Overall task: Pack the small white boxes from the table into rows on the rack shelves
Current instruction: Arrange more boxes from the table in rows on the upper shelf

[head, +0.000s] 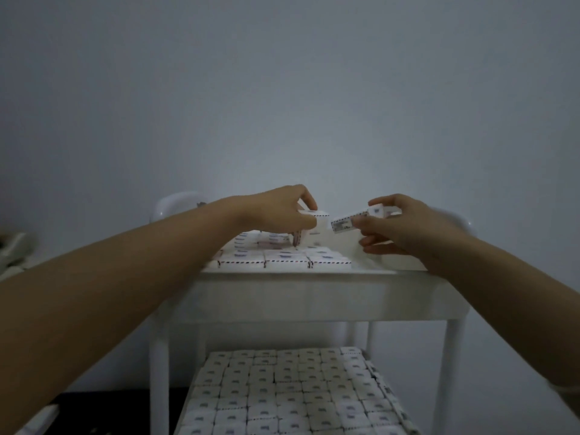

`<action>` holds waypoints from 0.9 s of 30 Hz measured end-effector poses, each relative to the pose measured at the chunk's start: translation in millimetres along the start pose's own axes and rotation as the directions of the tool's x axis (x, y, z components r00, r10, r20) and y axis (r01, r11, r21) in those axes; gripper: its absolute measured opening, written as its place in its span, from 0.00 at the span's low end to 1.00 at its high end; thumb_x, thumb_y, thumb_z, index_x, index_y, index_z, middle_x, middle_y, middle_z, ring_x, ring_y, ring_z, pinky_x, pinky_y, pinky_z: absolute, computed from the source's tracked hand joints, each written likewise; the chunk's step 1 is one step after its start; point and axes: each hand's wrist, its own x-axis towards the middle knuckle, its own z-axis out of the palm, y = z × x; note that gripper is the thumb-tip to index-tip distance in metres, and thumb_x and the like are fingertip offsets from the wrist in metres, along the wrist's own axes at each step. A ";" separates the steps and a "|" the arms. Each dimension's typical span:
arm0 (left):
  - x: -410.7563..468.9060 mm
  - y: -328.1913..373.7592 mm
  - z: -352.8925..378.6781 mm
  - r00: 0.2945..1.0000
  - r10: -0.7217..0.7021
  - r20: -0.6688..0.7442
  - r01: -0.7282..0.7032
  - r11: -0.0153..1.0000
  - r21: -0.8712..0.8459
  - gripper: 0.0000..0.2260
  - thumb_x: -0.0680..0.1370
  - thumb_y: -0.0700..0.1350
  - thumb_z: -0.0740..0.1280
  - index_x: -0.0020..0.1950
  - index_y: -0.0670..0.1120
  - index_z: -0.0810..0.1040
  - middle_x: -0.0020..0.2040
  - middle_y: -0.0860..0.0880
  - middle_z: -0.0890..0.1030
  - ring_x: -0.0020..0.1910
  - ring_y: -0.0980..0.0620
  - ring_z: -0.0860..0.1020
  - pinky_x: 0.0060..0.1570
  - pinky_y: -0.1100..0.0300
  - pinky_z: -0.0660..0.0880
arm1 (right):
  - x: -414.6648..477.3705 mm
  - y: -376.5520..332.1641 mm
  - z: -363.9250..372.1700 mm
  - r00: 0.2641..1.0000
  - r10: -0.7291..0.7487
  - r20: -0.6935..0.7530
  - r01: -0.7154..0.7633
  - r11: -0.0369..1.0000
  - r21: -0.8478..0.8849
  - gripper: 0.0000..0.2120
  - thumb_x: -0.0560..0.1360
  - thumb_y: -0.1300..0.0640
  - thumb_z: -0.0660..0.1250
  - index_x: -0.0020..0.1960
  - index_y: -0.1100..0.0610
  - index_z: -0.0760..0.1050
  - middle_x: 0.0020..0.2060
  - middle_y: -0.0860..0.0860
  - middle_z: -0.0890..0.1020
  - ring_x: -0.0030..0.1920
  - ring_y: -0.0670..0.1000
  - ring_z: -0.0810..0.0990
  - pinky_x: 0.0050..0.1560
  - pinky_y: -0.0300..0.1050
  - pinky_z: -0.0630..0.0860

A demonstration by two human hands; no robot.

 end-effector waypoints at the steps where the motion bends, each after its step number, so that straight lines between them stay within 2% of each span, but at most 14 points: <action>1: -1.2 -0.2 0.0 1.000 0.000 0.030 0.000 1.000 0.009 0.09 0.76 0.47 0.66 0.55 0.54 0.73 0.48 0.54 0.80 0.43 0.58 0.79 0.44 0.61 0.74 | 2.9 1.0 1.1 1.000 -0.017 -0.005 0.016 1.000 -0.004 0.23 0.69 0.58 0.77 0.61 0.56 0.73 0.41 0.59 0.84 0.36 0.52 0.85 0.41 0.48 0.83; 2: -2.5 0.1 0.3 0.998 -0.009 0.068 0.008 1.000 0.004 0.08 0.75 0.46 0.67 0.54 0.54 0.74 0.46 0.55 0.81 0.40 0.61 0.79 0.42 0.63 0.72 | 5.5 2.4 2.3 0.999 -0.044 -0.018 0.043 0.998 -0.038 0.23 0.69 0.58 0.77 0.61 0.57 0.73 0.39 0.59 0.84 0.35 0.51 0.85 0.41 0.48 0.83; 4: -4.7 0.6 2.1 0.992 -0.021 0.127 0.022 1.000 -0.005 0.07 0.75 0.44 0.68 0.53 0.52 0.78 0.43 0.56 0.83 0.37 0.64 0.79 0.41 0.66 0.72 | 9.1 3.4 4.5 0.989 -0.136 -0.061 0.117 0.963 -0.244 0.22 0.69 0.48 0.76 0.58 0.56 0.74 0.37 0.55 0.84 0.32 0.49 0.84 0.38 0.46 0.83; 5: -5.3 0.7 3.1 0.990 -0.016 0.138 0.016 1.000 0.002 0.07 0.75 0.44 0.68 0.52 0.51 0.80 0.43 0.57 0.83 0.40 0.63 0.79 0.44 0.67 0.72 | 10.2 2.8 5.5 0.977 -0.197 -0.081 0.148 0.901 -0.407 0.22 0.69 0.42 0.74 0.55 0.54 0.74 0.35 0.52 0.84 0.30 0.47 0.84 0.36 0.45 0.82; 7: -7.2 1.0 4.1 0.991 0.007 0.137 -0.008 1.000 0.007 0.06 0.75 0.43 0.69 0.51 0.50 0.82 0.45 0.57 0.84 0.46 0.60 0.79 0.53 0.65 0.73 | 11.8 0.4 8.8 0.946 -0.313 -0.085 0.171 0.703 -0.691 0.23 0.69 0.32 0.68 0.50 0.51 0.75 0.31 0.47 0.82 0.27 0.45 0.82 0.34 0.42 0.80; 11: -12.7 1.4 1.1 0.991 0.035 0.128 -0.036 0.999 0.005 0.08 0.75 0.49 0.68 0.50 0.50 0.85 0.48 0.55 0.85 0.52 0.57 0.80 0.58 0.60 0.74 | 19.8 -4.2 20.5 0.925 -0.379 -0.011 0.176 0.456 -0.873 0.29 0.69 0.28 0.62 0.44 0.55 0.79 0.30 0.50 0.82 0.30 0.50 0.82 0.41 0.48 0.81; 13: -14.2 0.2 0.2 0.994 0.036 0.100 -0.038 0.999 0.011 0.08 0.74 0.50 0.68 0.48 0.52 0.86 0.46 0.57 0.85 0.51 0.57 0.80 0.57 0.61 0.74 | 26.4 -6.1 28.2 0.936 -0.348 0.048 0.193 0.396 -0.898 0.32 0.69 0.28 0.62 0.45 0.57 0.80 0.31 0.51 0.84 0.31 0.51 0.83 0.44 0.47 0.81; 18: -20.2 -0.6 0.2 0.997 0.031 -0.077 -0.030 0.999 0.012 0.12 0.74 0.41 0.64 0.38 0.52 0.85 0.37 0.58 0.85 0.41 0.63 0.81 0.50 0.64 0.73 | 41.7 -8.3 43.9 0.978 -0.090 0.190 0.204 0.628 -0.751 0.30 0.69 0.29 0.65 0.46 0.57 0.81 0.30 0.50 0.85 0.30 0.48 0.84 0.42 0.45 0.83; 21: -22.1 -1.1 -0.2 0.967 -0.001 -0.255 0.015 0.999 0.052 0.13 0.72 0.39 0.61 0.33 0.48 0.82 0.33 0.58 0.84 0.28 0.62 0.75 0.36 0.61 0.73 | 46.9 -11.0 47.8 0.963 -0.047 0.265 0.227 0.674 -0.703 0.28 0.68 0.30 0.65 0.47 0.55 0.82 0.31 0.50 0.84 0.28 0.46 0.83 0.34 0.39 0.81; 22: -22.1 -2.5 -1.1 0.951 -0.029 -0.309 0.045 0.998 0.047 0.12 0.71 0.39 0.61 0.32 0.48 0.82 0.32 0.57 0.83 0.26 0.63 0.74 0.34 0.61 0.71 | 47.4 -11.1 49.0 0.955 -0.041 0.293 0.244 0.671 -0.700 0.27 0.68 0.30 0.66 0.47 0.54 0.82 0.31 0.49 0.84 0.27 0.44 0.82 0.30 0.36 0.79; 24: -21.5 -7.4 -4.5 0.920 -0.093 -0.380 0.098 0.995 -0.008 0.12 0.71 0.37 0.61 0.32 0.47 0.81 0.31 0.56 0.83 0.32 0.62 0.78 0.36 0.60 0.75 | 47.7 -11.5 53.1 0.939 -0.025 0.344 0.274 0.661 -0.699 0.28 0.67 0.30 0.65 0.46 0.55 0.82 0.32 0.49 0.81 0.25 0.43 0.80 0.27 0.34 0.75; 27: -21.9 -17.4 -9.0 0.906 -0.192 -0.378 0.153 0.980 -0.131 0.12 0.73 0.37 0.62 0.32 0.45 0.81 0.30 0.54 0.83 0.42 0.53 0.83 0.49 0.53 0.80 | 48.1 -11.3 60.9 0.921 0.036 0.388 0.265 0.671 -0.692 0.33 0.66 0.26 0.60 0.40 0.56 0.78 0.34 0.49 0.77 0.32 0.46 0.78 0.29 0.35 0.74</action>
